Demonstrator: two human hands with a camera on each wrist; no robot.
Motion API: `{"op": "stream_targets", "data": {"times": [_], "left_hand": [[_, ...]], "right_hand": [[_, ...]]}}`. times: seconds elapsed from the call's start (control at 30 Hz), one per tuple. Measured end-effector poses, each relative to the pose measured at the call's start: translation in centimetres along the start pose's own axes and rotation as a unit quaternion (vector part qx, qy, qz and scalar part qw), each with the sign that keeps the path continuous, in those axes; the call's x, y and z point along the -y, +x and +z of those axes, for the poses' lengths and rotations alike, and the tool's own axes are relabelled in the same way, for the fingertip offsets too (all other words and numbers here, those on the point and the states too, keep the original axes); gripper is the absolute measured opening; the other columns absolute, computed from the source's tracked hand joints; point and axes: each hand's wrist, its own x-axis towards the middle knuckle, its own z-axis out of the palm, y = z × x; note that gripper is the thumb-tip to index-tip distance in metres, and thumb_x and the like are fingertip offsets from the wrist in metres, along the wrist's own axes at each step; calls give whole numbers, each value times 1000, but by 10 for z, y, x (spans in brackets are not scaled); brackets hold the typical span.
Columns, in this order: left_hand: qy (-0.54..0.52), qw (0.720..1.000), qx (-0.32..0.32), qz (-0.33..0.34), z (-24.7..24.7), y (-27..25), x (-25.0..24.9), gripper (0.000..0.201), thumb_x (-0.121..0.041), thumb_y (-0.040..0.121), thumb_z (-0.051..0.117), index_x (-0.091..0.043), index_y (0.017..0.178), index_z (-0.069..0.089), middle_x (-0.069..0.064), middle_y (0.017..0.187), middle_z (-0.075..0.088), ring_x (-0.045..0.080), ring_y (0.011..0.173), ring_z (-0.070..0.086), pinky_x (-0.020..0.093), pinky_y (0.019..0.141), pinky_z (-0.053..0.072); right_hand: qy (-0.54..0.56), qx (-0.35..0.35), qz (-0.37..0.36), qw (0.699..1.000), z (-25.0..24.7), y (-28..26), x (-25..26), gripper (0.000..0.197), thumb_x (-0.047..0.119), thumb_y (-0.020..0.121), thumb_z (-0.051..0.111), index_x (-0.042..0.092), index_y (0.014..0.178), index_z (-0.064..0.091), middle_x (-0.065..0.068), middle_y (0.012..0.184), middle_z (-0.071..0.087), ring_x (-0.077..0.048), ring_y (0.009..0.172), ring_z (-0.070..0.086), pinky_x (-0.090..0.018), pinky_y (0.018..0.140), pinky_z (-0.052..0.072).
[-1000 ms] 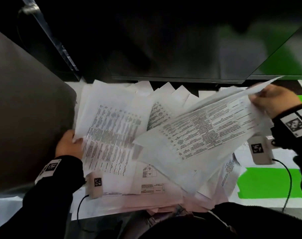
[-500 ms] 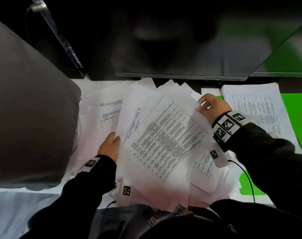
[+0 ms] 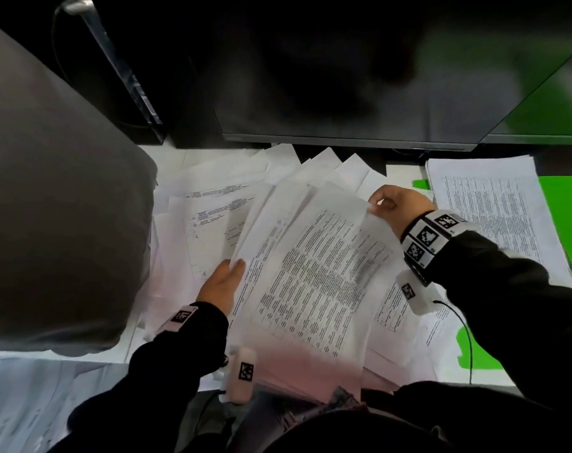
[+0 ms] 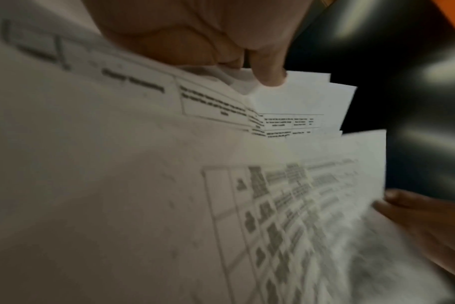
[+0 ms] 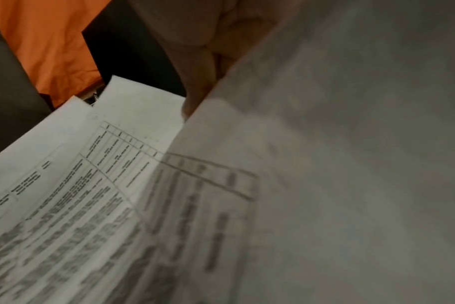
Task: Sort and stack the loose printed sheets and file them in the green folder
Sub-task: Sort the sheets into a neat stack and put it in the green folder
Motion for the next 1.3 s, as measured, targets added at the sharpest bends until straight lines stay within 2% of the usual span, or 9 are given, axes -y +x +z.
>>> {"op": "stream_targets", "data": {"times": [0.1,0.27,0.4,0.5,0.67,0.83,1.0,1.17,1.3], "left_hand": [[81,996,28,39,7,-1,-3,33,-39,84,62,-29,114,50,-14,92,59,19,101,58,27,79,42],[134,989,28,55,9,7,7,49,-21,73,77,-21,117,54,-3,97,63,18,90,59,27,81,43],[101,993,-8,63,-3,17,15,44,-23,74,76,-24,113,55,-4,99,64,19,94,60,31,87,46],[2,997,-1,73,-6,20,14,36,-12,78,72,-22,108,55,-8,94,66,7,86,65,29,90,50],[-124,989,64,47,13,20,4,34,-8,84,63,-23,113,55,-3,109,65,17,110,60,37,103,41],[18,995,97,13,43,5,-7,49,-35,95,45,-23,141,35,-8,119,46,14,123,44,21,96,26],[220,963,24,155,47,26,-4,19,-24,93,53,-14,100,67,0,99,58,18,102,53,18,84,35],[421,890,70,161,26,50,7,64,-31,95,46,-24,149,13,0,158,6,20,146,3,39,119,7],[497,859,72,102,22,29,-1,63,-42,96,37,-40,147,1,-4,156,20,29,139,29,40,114,26]], "right_hand": [[60,-10,7,998,14,-1,8,6,33,86,60,30,81,59,7,87,59,-16,83,56,-24,71,38],[138,-46,83,986,17,-6,-6,49,34,82,66,26,127,50,-6,131,49,-23,114,53,-25,85,37],[197,25,203,959,18,-13,-27,61,42,82,64,21,134,41,-9,114,63,-26,98,62,-33,91,47],[297,121,221,921,33,-23,-31,51,33,88,58,11,131,42,-7,85,63,-21,71,59,-34,74,48],[177,182,180,950,49,-38,-24,56,45,93,44,11,137,40,-8,124,56,-30,112,55,-36,93,44],[86,184,168,965,47,-38,-23,46,33,95,45,6,133,39,-15,127,55,-30,115,53,-31,84,39],[56,154,221,961,30,-36,-53,43,21,92,53,3,130,44,-15,130,55,-29,118,52,-24,82,34],[88,100,282,950,17,-37,-90,49,25,89,59,13,133,43,-13,127,58,-30,109,57,-36,92,44],[106,122,305,939,29,-36,-101,46,29,86,61,13,128,49,-13,120,62,-29,100,59,-45,94,48]]}}
